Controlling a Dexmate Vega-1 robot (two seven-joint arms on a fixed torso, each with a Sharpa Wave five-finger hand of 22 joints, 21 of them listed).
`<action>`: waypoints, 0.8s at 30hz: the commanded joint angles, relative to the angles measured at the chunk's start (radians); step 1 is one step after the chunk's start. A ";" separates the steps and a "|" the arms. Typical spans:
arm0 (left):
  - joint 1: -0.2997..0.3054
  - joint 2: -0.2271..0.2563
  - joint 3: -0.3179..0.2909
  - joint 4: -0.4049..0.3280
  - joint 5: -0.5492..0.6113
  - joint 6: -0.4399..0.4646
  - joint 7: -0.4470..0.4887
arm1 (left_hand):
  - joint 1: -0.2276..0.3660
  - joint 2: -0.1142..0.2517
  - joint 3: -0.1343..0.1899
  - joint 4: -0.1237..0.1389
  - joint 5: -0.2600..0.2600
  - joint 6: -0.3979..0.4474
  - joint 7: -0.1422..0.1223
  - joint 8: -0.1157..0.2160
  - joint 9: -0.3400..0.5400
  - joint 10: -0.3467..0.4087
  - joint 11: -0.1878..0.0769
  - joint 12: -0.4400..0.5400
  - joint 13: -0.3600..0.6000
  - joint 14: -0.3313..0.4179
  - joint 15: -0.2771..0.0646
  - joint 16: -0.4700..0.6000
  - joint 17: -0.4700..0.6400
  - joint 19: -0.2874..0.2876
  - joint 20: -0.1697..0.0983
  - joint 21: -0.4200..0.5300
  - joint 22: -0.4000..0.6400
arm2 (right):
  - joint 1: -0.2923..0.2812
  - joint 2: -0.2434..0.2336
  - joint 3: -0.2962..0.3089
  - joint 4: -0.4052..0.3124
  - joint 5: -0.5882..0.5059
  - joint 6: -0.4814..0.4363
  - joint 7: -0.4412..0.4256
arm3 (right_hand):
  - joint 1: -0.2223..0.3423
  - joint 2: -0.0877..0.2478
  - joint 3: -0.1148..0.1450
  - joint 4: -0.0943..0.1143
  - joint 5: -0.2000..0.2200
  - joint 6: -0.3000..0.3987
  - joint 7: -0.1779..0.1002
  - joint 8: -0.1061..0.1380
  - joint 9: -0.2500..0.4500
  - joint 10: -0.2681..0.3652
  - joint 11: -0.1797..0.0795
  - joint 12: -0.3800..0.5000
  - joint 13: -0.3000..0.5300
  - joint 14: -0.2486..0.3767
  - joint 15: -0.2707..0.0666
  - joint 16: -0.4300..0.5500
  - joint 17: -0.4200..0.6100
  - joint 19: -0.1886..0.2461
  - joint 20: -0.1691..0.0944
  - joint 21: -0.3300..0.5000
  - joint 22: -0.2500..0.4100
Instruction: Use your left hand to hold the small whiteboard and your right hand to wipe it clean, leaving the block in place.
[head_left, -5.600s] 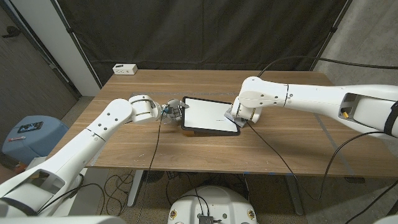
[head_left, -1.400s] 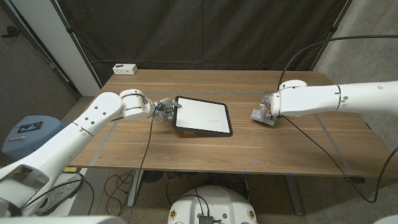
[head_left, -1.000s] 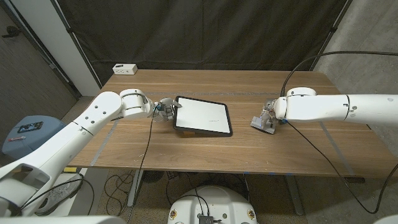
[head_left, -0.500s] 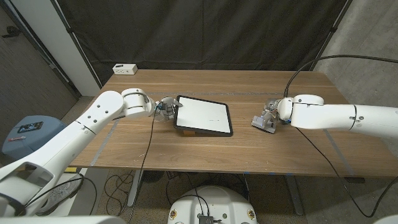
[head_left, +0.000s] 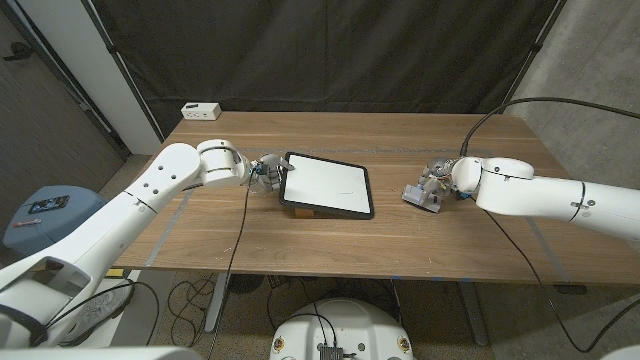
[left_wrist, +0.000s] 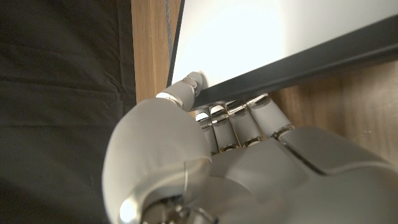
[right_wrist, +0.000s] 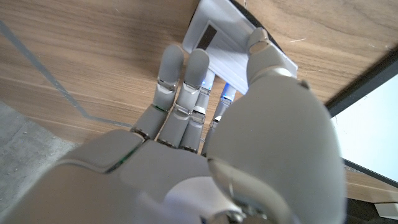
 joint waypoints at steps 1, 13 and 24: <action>-0.025 -0.008 0.005 0.026 0.006 0.026 -0.014 | -0.007 -0.005 0.005 0.006 0.004 -0.001 -0.004 -0.004 0.002 0.002 -0.006 -0.002 0.000 -0.004 -0.008 -0.001 0.002 0.001 0.002 0.008 0.003 | -0.154 0.010 0.197 0.036 -0.581 0.117 0.069 | 0.039 0.057 0.017 0.024 0.002 0.172 -0.026 0.001 0.028 0.131 -0.098 0.006 0.018 -0.001 -0.067 -0.004 0.004 -0.003 -0.131 0.006 0.003; -0.075 -0.027 0.018 0.090 0.008 0.076 -0.063 | -0.005 -0.006 0.004 0.003 0.004 -0.005 -0.004 -0.005 0.002 -0.006 0.000 -0.004 0.000 -0.014 -0.007 -0.003 0.003 -0.004 0.003 0.006 0.003 | -0.249 0.027 0.348 0.088 -0.625 0.257 0.094 | 0.038 0.059 0.018 0.024 -0.003 0.170 -0.030 -0.001 0.029 0.130 -0.101 0.003 0.021 -0.001 -0.067 -0.005 0.011 -0.005 -0.131 0.008 0.013; -0.109 -0.037 0.014 0.134 0.012 0.116 -0.090 | -0.007 -0.006 0.001 0.005 0.003 -0.011 -0.001 -0.006 0.002 -0.011 0.004 -0.005 0.000 -0.020 -0.001 -0.003 0.004 -0.009 0.006 0.005 0.003 | -0.292 0.032 0.447 0.165 -0.636 0.417 0.098 | 0.036 0.060 0.018 0.024 -0.007 0.170 -0.035 -0.002 0.029 0.133 -0.106 0.001 0.021 -0.003 -0.067 -0.009 0.013 -0.009 -0.132 0.009 0.024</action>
